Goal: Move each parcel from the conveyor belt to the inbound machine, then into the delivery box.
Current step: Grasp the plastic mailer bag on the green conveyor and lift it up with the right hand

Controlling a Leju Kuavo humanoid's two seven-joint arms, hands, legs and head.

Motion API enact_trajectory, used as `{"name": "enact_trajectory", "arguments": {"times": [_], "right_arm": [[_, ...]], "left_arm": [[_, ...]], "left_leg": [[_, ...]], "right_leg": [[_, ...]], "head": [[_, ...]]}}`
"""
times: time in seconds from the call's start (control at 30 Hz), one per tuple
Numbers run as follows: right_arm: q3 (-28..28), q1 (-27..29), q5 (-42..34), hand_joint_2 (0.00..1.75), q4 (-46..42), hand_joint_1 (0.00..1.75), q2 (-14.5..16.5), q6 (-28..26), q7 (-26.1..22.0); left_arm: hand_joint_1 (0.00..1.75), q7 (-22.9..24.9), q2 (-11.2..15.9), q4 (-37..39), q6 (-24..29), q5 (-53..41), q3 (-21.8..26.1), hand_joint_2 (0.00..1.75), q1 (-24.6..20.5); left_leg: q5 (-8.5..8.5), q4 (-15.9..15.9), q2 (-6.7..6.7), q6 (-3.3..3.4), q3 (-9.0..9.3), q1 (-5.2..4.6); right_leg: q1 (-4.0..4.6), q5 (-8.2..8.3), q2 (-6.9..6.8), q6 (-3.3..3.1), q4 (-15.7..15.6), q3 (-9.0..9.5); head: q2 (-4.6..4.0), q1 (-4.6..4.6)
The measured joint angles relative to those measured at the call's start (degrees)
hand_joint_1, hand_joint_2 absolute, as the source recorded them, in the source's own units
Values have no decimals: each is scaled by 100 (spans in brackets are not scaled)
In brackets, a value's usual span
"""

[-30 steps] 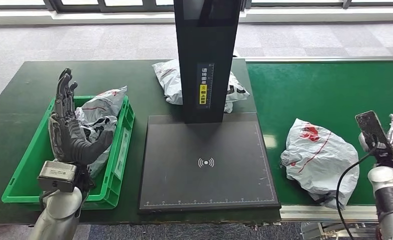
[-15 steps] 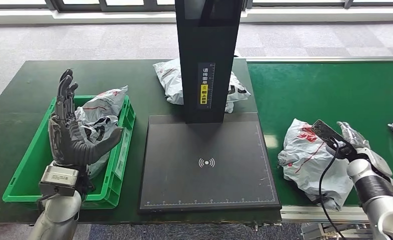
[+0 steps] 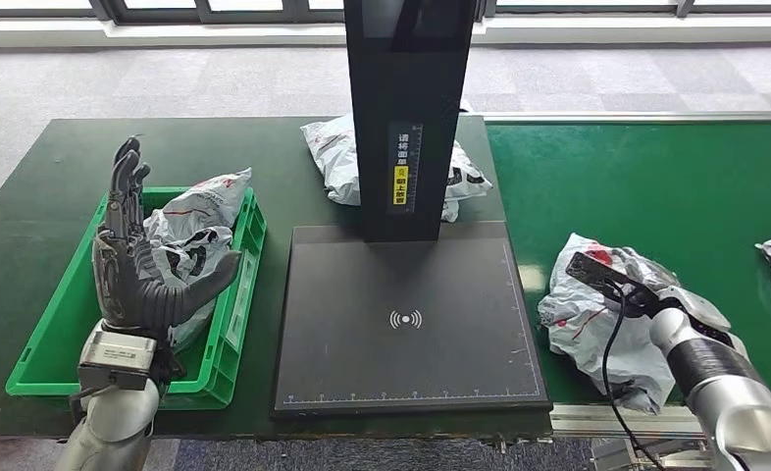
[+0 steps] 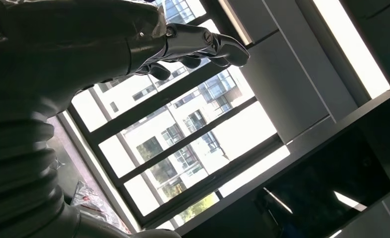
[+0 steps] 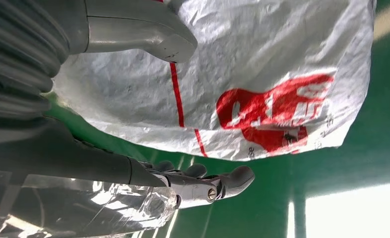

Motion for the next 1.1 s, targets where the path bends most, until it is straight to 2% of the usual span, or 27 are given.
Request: {"name": "enact_trajectory", "arguments": {"times": [0.1, 0.17, 0.43, 0.67, 0.8, 1.1], "right_arm": [[353, -21, 365, 175, 61, 0, -108, 878, -241], [654, 18, 499, 175, 73, 0, -271, 1262, -494], [1347, 147, 494, 175, -31, 0, -693, 1719, -613], [1676, 198, 429, 175, -128, 3, -877, 1821, -636], [1863, 226, 340, 175, -217, 175, -984, 1944, -651], [2001, 438, 165, 175, -497, 175, -1169, 1732, -635]], "left_arm": [[0, -4, -6, 37, -62, -43, -1, 175, -36], [0, 21, -26, 87, -104, -92, -2, 175, -87], [0, 139, -122, 183, -202, -170, -33, 175, -232], [0, 161, -160, 216, -212, -181, -51, 175, -279], [0, 183, -162, 237, -252, -180, -53, 175, -321], [0, 222, -161, 244, -275, -161, -57, 175, -364]], "left_leg": [[0, 2, -3, 1, 1, -1], [0, 3, -10, 2, -1, -2], [-3, 8, -9, 9, 1, -2], [-3, 8, -9, 10, 3, -2], [-3, 8, -9, 10, 4, -2], [-5, 9, -11, 13, 9, -1]], "right_leg": [[-1, 0, -4, 0, -4, -1], [-2, 0, -11, 1, -5, 2], [-1, 0, -14, 2, -11, 10], [-1, 0, -14, 2, -11, 12], [-1, 0, -15, 2, -11, 13], [0, -2, -18, 4, -13, 22]], "head": [[0, 0], [0, 1], [0, 1], [0, 0], [0, 0], [0, 0]]}}
